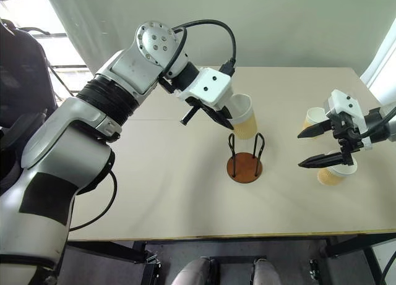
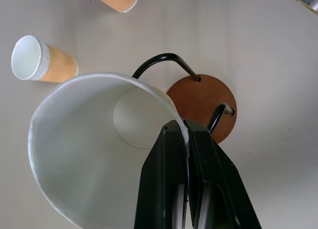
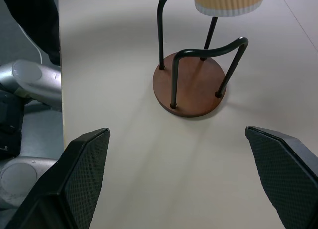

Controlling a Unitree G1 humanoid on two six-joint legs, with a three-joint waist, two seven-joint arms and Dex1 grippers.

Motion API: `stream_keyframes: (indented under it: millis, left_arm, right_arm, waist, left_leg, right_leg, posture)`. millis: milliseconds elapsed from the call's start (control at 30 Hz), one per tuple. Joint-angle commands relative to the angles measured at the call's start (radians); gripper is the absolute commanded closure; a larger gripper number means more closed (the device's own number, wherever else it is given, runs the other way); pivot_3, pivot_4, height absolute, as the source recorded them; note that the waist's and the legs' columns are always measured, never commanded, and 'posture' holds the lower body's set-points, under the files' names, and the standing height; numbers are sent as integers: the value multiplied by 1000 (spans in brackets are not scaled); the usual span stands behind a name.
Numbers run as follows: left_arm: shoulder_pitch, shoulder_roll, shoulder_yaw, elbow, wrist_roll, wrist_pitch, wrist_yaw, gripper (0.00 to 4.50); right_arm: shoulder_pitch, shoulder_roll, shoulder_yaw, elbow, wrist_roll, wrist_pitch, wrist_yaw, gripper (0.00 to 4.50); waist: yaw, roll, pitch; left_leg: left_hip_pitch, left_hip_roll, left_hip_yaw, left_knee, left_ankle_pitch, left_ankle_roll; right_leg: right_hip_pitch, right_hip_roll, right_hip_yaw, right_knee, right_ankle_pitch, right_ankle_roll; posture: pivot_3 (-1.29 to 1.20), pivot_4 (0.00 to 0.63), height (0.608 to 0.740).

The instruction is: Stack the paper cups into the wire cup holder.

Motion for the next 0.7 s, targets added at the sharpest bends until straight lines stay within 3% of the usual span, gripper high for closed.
stream_keyframes:
  millis: [33,700]
  left_arm:
    - [-14,11,6,-35,-22,8,-32,4418]
    - [18,26,-36,-69,-22,-10,-32,4418]
  right_arm:
    - [-34,-23,-4,0,15,-11,6,0]
    - [-44,-13,-3,6,6,-15,6,0]
  waist:
    - [0,0,0]
    - [0,0,0]
  left_leg:
    - [0,0,0,0,0,0]
    - [0,0,0,0,0,0]
  right_leg:
    - [0,0,0,0,0,0]
    - [0,0,0,0,0,0]
  posture:
    - [0,150,740]
    - [0,150,740]
